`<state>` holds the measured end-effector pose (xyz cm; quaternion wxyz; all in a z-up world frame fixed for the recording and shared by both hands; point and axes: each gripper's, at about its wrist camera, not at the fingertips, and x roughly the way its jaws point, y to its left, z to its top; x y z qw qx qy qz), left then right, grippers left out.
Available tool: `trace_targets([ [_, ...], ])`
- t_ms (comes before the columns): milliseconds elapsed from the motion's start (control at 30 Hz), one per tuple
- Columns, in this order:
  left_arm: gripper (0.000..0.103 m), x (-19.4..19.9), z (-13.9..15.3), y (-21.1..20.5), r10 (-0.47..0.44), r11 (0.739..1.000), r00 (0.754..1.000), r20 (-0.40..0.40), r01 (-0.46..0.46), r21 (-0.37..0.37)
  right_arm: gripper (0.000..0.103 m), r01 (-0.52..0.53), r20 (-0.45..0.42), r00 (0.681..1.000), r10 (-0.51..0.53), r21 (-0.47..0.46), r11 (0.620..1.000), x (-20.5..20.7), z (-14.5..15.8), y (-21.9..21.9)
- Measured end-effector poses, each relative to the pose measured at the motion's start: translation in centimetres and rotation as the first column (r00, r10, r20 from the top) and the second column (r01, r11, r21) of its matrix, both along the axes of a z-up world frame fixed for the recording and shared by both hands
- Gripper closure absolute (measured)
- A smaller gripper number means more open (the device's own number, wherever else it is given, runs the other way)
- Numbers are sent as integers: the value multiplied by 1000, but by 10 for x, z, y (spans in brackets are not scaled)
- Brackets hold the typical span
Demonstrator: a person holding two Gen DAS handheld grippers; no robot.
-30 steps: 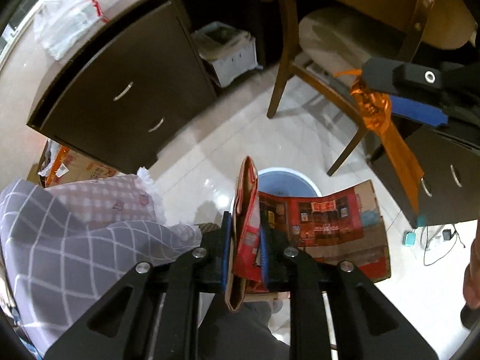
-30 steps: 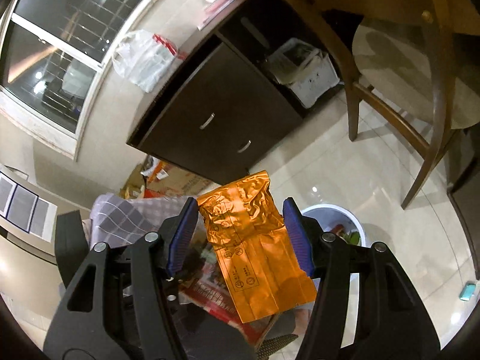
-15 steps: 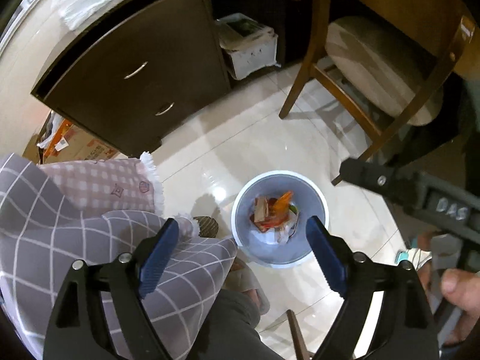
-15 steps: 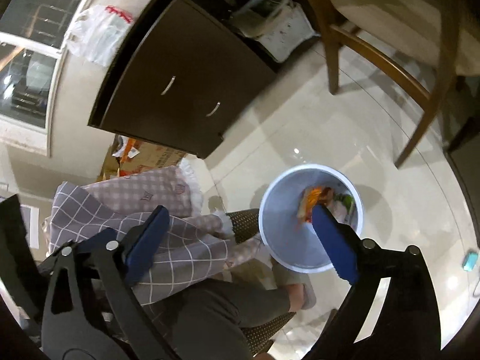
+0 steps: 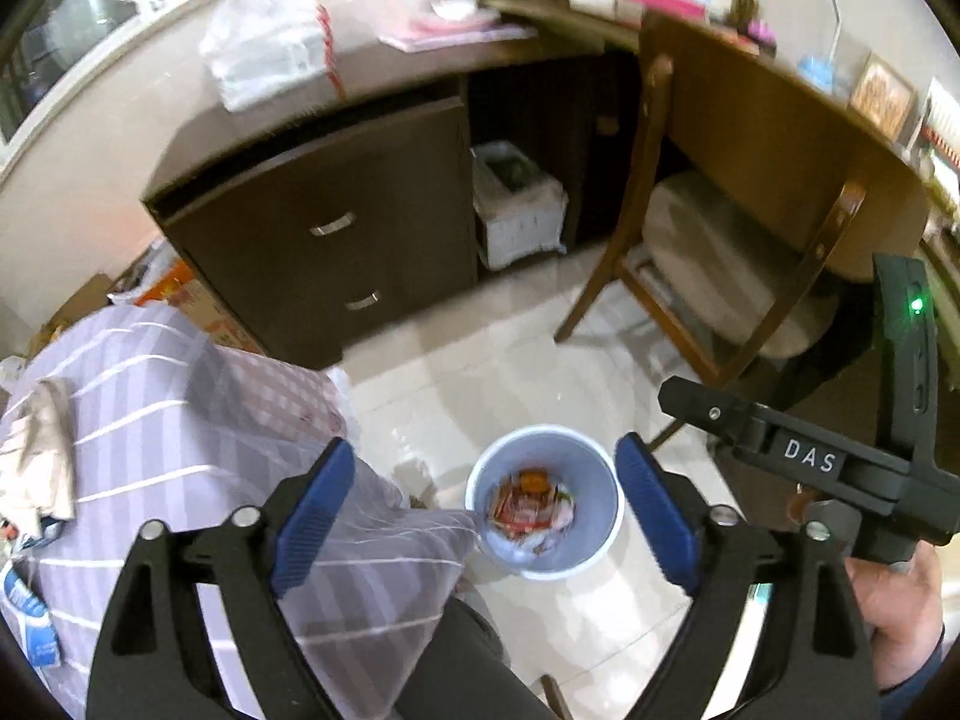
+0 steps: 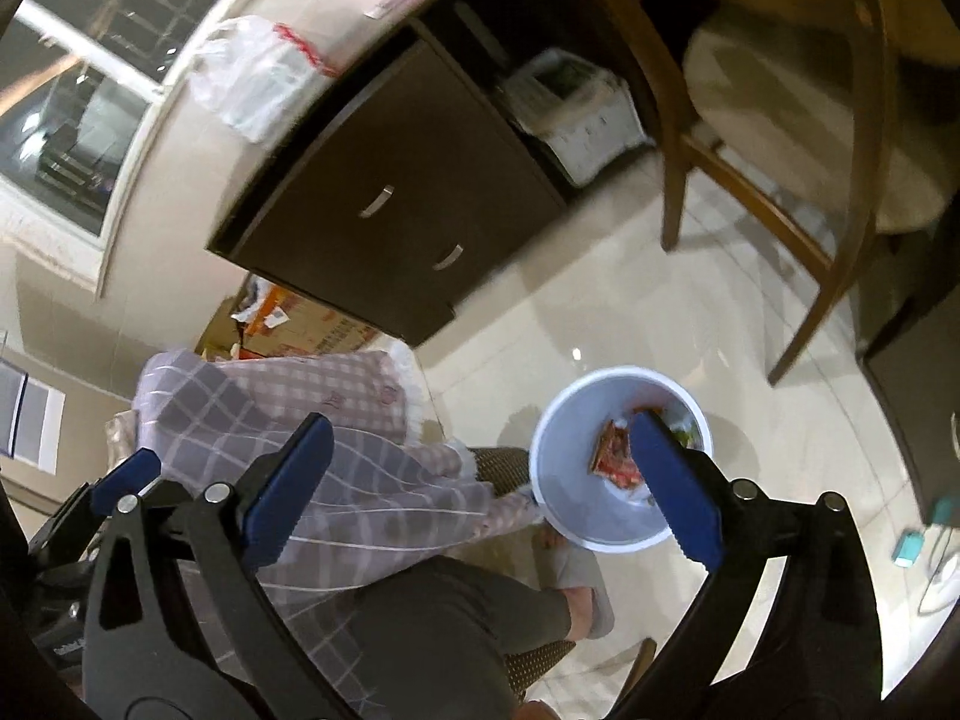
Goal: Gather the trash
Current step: 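Bring both open tools back over the table toward the remaining trash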
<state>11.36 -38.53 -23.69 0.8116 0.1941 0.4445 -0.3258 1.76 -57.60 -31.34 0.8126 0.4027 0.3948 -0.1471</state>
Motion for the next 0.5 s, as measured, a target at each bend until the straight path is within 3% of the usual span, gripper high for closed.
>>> trace_targets([
  [300, 10, -6, 65, 88, 120, 984, 988, 92, -106, -139, 6, -105, 97, 988, 123, -170, 980, 25, 93, 67],
  [500, 8, -4, 90, 171, 257, 954, 957, 135, -228, -197, 6, -230, 131, 955, 267, -245, 942, 55, 133, 137],
])
